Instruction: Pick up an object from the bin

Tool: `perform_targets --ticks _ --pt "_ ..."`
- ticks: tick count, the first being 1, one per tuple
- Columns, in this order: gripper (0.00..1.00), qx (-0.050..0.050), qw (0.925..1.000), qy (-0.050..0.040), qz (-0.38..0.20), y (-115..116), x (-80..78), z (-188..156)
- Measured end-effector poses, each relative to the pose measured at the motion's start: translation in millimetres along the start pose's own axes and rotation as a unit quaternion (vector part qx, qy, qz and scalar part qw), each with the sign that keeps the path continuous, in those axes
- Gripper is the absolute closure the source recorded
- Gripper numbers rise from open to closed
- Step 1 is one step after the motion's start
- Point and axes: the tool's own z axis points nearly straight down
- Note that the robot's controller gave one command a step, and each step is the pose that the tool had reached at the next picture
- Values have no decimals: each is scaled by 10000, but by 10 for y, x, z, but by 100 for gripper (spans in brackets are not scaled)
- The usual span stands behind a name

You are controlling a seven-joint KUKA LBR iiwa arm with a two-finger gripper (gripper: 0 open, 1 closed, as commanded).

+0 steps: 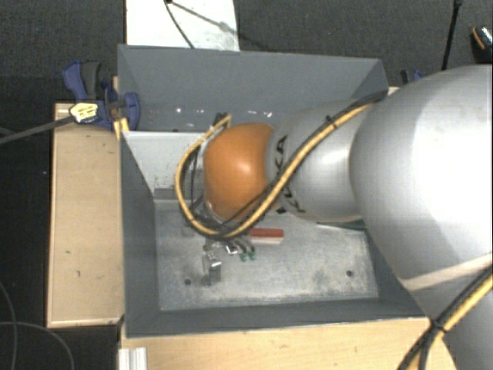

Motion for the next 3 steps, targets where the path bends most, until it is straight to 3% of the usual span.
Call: perform_targets --ticks 1,2,3 --pt "0 32 9995 -55 -313 -755 -133 -943" --pt "0 13 9966 26 -819 -1322 -91 -33" --pt "100 5 9967 -5 -806 -1285 -114 -77"
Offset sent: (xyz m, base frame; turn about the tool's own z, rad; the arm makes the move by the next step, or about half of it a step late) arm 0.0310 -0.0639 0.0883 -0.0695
